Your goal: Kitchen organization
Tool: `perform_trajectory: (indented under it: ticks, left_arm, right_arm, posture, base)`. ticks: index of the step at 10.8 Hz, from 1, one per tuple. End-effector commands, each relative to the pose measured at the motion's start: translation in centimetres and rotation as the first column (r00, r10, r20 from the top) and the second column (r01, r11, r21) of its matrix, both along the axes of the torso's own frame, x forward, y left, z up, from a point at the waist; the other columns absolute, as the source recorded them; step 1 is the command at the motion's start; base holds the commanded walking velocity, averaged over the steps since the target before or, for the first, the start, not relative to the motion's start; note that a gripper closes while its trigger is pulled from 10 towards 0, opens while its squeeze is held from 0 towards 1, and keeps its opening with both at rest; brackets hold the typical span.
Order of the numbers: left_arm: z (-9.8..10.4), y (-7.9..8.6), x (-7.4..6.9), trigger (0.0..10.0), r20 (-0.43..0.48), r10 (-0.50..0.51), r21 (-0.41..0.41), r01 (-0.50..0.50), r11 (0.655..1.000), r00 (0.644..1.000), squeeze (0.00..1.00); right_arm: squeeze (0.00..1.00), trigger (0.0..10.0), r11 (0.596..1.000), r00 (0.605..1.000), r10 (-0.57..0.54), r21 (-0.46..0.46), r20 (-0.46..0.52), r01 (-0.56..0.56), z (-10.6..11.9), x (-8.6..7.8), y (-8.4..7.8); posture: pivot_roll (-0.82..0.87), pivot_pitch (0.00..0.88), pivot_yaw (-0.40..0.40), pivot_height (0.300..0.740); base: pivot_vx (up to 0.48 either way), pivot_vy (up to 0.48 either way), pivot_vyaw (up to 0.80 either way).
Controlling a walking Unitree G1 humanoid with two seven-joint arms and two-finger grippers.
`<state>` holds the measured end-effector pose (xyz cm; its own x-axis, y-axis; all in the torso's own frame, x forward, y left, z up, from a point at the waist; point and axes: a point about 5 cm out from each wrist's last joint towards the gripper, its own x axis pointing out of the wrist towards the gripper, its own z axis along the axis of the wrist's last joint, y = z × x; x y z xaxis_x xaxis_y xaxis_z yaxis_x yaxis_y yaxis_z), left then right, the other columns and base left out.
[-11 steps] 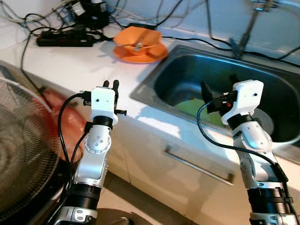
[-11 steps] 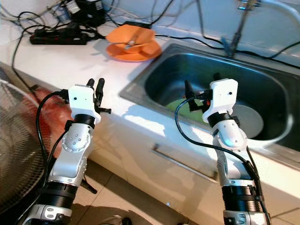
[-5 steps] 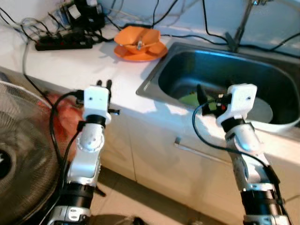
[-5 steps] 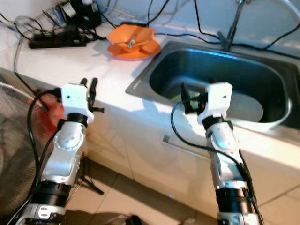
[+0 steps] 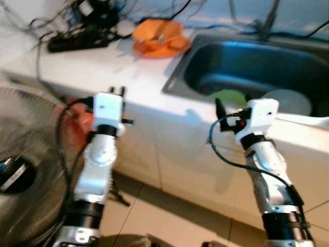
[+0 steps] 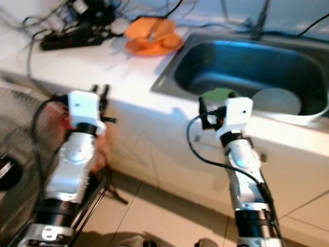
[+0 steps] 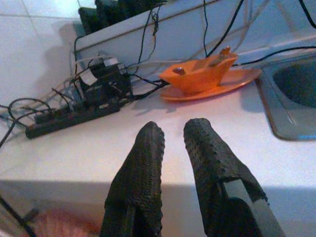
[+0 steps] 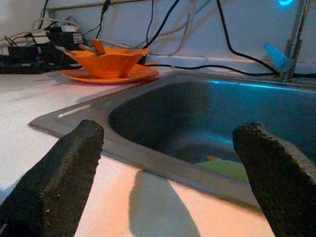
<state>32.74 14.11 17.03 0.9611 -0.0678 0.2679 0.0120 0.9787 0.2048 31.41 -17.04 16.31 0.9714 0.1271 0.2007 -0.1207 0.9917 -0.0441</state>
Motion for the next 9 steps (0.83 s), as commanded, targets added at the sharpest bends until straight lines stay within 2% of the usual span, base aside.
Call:
perform_trajectory:
  ticks: [1,5,7,9]
  left_arm:
    - [0.16,0.28,-0.03,10.0,0.004,0.001,0.005,-0.001,1.0,1.0,0.0]
    - [0.49,0.46,0.23,10.0,0.004,0.0,0.004,0.0,1.0,1.0,0.0]
    - [0.47,0.53,0.42,10.0,0.0,-0.001,0.006,0.001,1.0,1.0,0.0]
    - [0.37,0.51,0.41,10.0,-0.004,-0.002,0.008,0.002,1.0,1.0,0.0]
  right_arm:
    - [0.0,10.0,1.0,1.0,0.004,-0.003,0.018,-0.004,0.55,0.13,0.16]
    - [0.0,10.0,1.0,0.999,0.006,-0.002,0.037,-0.006,0.97,0.33,0.39]
    - [0.0,10.0,1.0,0.999,0.001,0.003,0.038,-0.001,0.99,0.38,0.3]
    - [0.0,10.0,1.0,0.999,-0.003,0.004,0.032,0.003,0.93,0.45,0.23]
  posture:
    - [-0.01,0.097,0.098,0.74]
    - [0.0,0.087,0.1,0.74]
    - [-0.01,0.079,0.103,0.74]
    - [-0.01,0.081,0.102,0.74]
  base:
    - [0.0,0.0,0.0]
    - [0.0,0.0,0.0]
    - [0.0,0.298,0.0]
    - [0.0,0.334,-0.8]
